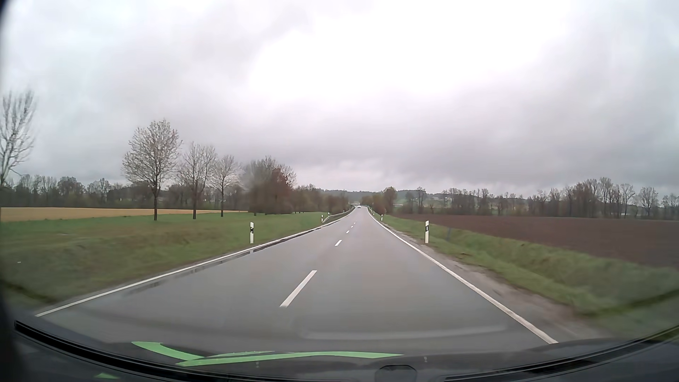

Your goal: Follow the waypoints while adhering to traffic rules and regulations

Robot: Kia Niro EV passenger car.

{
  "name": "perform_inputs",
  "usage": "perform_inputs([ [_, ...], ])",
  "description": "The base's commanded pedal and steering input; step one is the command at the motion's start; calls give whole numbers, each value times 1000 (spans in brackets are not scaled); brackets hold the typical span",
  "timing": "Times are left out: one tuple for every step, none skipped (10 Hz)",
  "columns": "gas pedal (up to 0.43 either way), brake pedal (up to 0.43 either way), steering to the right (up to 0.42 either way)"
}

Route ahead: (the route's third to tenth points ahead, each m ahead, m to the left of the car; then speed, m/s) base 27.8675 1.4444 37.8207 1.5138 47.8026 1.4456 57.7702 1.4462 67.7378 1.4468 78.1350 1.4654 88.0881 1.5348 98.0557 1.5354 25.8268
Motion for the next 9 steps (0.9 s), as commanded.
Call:
perform_inputs([
  [110, 0, 1],
  [87, 0, 1],
  [87, 0, 1],
  [87, 0, 0],
  [98, 0, 0],
  [110, 0, 0],
  [130, 0, 0],
  [130, 0, 0],
  [130, 0, 0],
])
